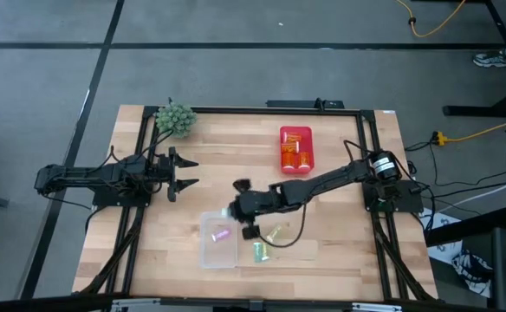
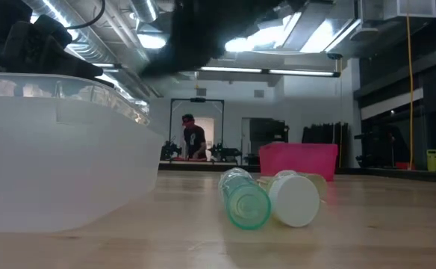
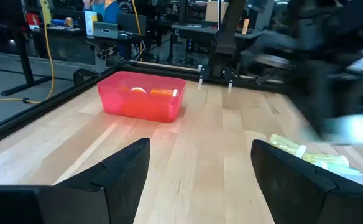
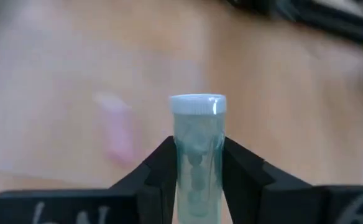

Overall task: Pick and place medicine bottles into bin by pill shape (circle, oval)
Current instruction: Put the small green pill bottle into the transparent bin

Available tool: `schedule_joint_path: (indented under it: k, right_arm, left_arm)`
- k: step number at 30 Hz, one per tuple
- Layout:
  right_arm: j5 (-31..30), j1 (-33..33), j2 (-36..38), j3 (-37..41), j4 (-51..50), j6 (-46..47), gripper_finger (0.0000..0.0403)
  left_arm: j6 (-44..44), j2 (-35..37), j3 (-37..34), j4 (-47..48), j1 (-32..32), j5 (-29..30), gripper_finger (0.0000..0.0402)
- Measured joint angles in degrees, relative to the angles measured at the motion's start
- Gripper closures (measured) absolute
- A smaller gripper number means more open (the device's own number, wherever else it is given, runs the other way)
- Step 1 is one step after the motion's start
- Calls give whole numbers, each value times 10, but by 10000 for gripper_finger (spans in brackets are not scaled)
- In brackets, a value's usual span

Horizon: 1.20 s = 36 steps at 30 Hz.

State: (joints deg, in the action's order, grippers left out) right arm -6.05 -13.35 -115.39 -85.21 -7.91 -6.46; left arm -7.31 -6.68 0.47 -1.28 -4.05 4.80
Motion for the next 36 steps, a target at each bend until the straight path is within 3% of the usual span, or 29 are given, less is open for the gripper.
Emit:
schedule_joint_path:
  k: [4,18,36]
  right_arm:
    - [71,-3,0,21,86,2,294]
    - [71,-8,-4,31,163,62,286]
    - [72,-8,-71,31,240,87,285]
  left_arm:
    - [0,0,0,0,0,0,129]
    - [0,0,0,0,0,0,129]
    - [0,0,0,0,0,0,129]
